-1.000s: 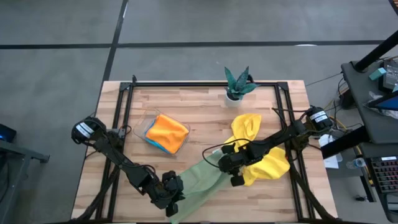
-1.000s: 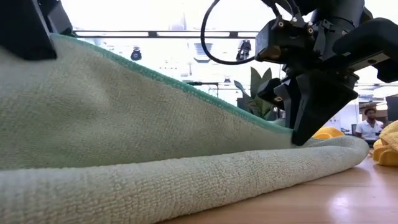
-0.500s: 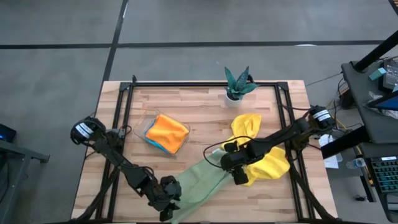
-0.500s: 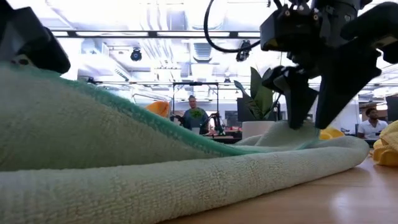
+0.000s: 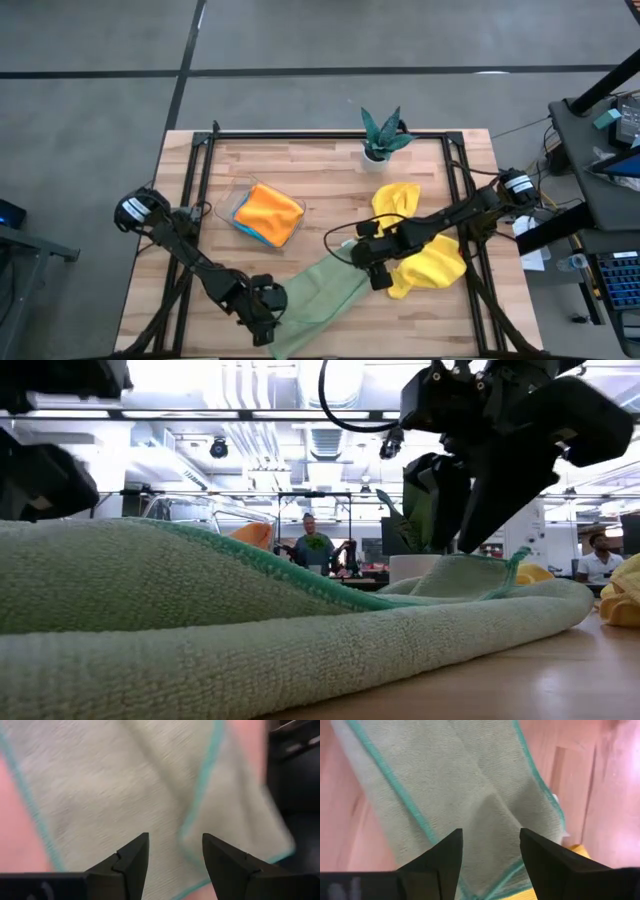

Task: Fold microfiber towels
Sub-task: Fold the green microfiber cloth

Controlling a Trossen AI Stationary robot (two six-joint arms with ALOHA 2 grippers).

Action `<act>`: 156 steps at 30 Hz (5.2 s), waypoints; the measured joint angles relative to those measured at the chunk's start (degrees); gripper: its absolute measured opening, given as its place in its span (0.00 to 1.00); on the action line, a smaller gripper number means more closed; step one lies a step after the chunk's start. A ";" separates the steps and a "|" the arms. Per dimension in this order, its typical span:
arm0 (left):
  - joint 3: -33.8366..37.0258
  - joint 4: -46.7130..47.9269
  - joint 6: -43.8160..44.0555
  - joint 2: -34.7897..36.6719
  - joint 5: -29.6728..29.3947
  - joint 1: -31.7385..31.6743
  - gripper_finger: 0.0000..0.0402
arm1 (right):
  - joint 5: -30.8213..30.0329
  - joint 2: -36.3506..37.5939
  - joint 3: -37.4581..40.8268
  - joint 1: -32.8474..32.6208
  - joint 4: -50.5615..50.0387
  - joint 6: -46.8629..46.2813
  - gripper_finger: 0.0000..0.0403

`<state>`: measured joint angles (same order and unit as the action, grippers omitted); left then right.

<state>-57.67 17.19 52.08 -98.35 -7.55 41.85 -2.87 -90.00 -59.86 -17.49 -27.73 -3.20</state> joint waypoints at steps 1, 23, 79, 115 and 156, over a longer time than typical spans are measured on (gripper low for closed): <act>0.00 1.42 0.08 0.00 0.00 0.00 0.42 | -0.23 0.00 0.00 0.14 -0.01 0.08 0.46; 7.11 6.03 4.21 0.20 -6.88 -0.02 0.42 | -0.29 0.00 1.28 1.30 6.20 3.21 0.37; 5.57 1.91 0.17 6.63 -10.78 0.28 0.42 | 1.31 -0.07 2.67 -2.21 -2.18 -12.83 0.51; 5.55 -10.58 4.62 2.43 -2.14 4.71 0.30 | 2.90 0.20 7.02 -4.75 7.40 -16.60 0.02; 2.35 6.72 10.61 4.02 -10.55 8.15 0.00 | 2.31 6.16 6.95 -1.23 3.51 -26.84 0.02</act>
<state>-55.32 23.91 62.69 -94.32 -18.10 50.00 -0.56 -83.83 -52.90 -18.72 -24.21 -30.04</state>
